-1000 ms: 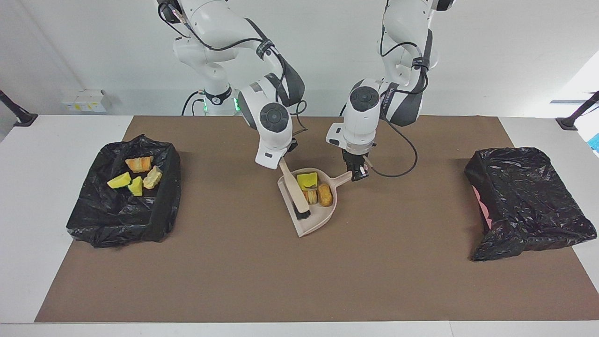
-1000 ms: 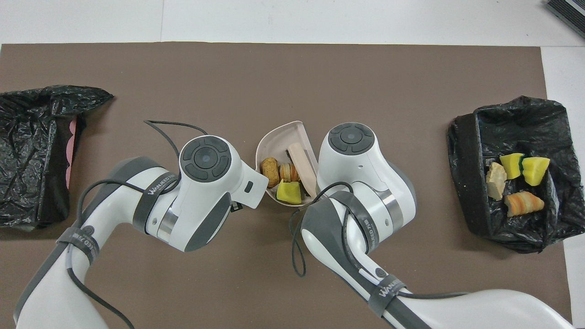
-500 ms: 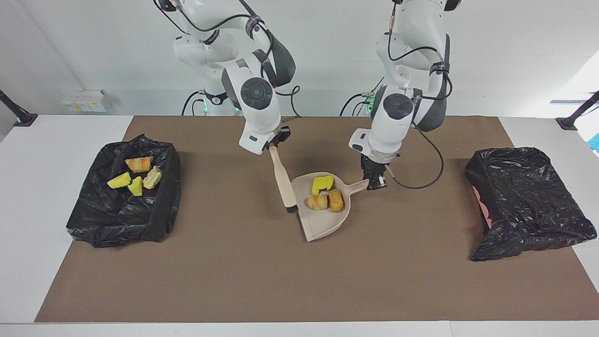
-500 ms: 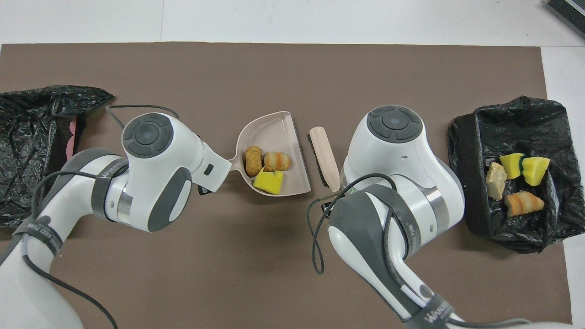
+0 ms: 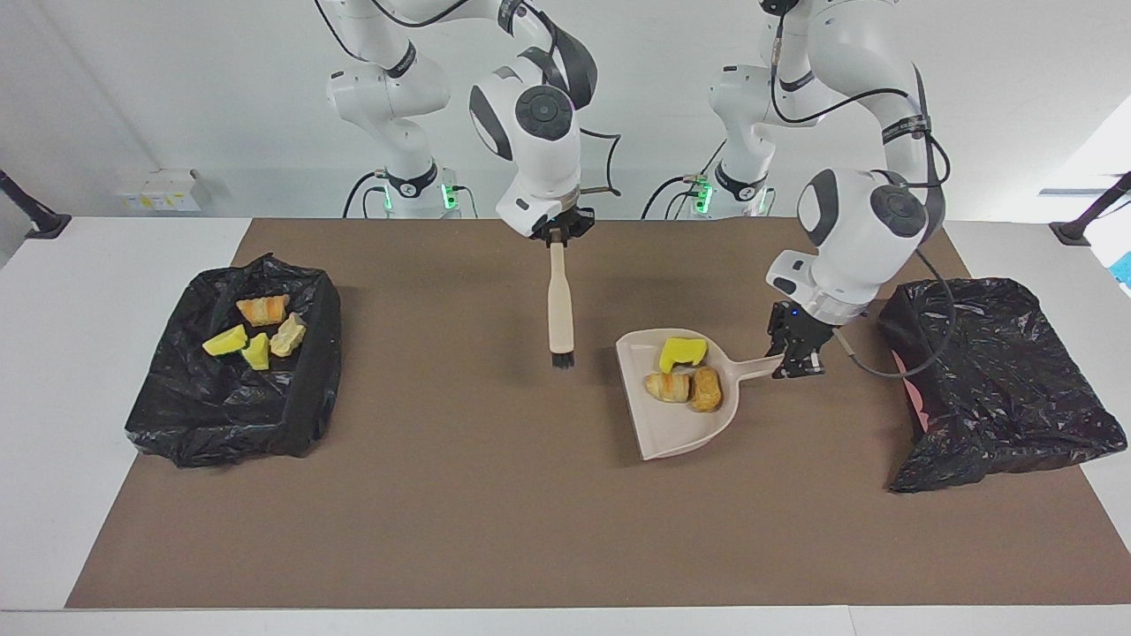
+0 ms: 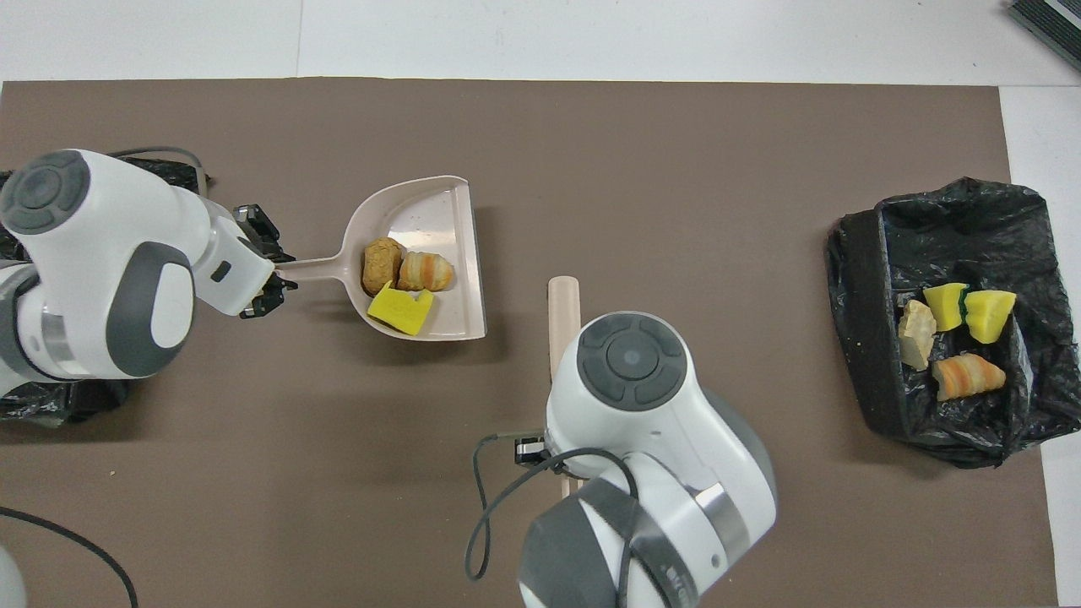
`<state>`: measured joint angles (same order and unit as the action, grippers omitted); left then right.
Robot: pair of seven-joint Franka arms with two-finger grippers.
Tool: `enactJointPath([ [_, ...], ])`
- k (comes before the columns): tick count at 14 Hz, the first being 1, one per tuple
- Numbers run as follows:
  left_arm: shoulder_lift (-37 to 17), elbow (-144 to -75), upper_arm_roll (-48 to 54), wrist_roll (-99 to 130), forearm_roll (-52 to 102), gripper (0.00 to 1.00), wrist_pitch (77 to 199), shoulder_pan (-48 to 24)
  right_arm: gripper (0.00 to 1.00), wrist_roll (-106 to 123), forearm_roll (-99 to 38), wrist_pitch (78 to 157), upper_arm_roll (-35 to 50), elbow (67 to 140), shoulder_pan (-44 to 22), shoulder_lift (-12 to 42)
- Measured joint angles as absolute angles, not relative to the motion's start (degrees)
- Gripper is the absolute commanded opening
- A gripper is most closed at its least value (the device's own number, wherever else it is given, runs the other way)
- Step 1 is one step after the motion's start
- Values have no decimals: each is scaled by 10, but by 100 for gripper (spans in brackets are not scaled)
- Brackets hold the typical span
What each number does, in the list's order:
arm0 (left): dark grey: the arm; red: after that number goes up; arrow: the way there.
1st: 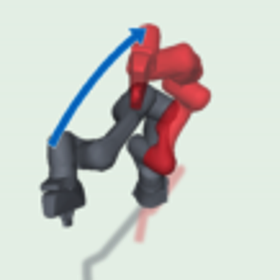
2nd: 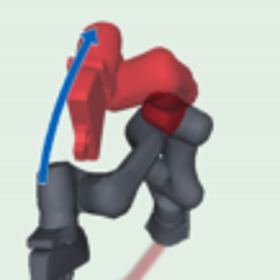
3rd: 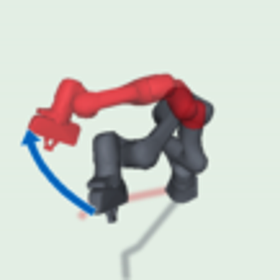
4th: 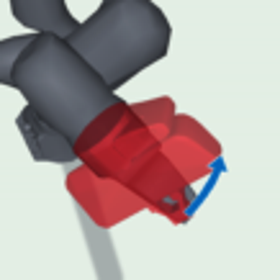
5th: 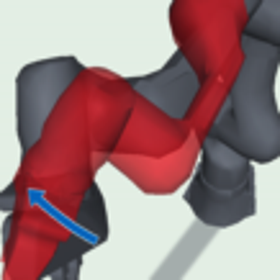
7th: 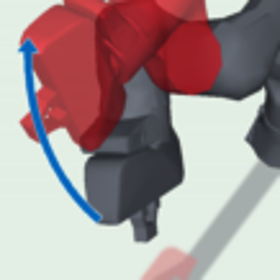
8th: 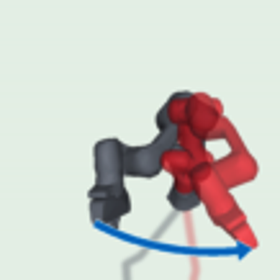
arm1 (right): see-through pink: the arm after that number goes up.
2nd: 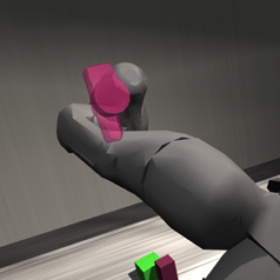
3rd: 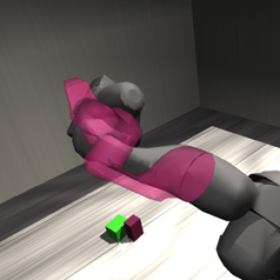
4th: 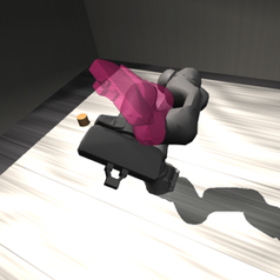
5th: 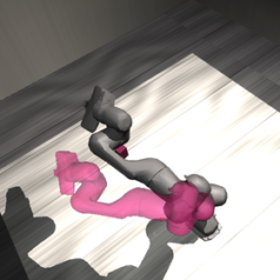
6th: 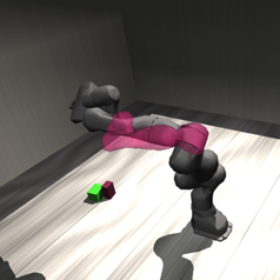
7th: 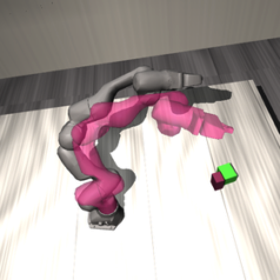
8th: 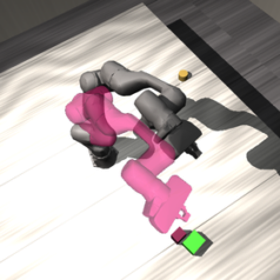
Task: Sweep and dump trash in bin
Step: 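Carry the dustpan to the bag with the left gripper while the right gripper withdraws, then tip the dustpan into the bag nearest the left gripper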
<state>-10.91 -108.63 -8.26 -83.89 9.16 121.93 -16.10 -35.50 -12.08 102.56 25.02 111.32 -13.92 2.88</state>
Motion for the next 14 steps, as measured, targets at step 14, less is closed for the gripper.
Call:
enactJointPath([
  [14,-104,-925,-90,-1110,73,0,1018,134,0,-415,-202,1148,251,1348,-287,-84],
])
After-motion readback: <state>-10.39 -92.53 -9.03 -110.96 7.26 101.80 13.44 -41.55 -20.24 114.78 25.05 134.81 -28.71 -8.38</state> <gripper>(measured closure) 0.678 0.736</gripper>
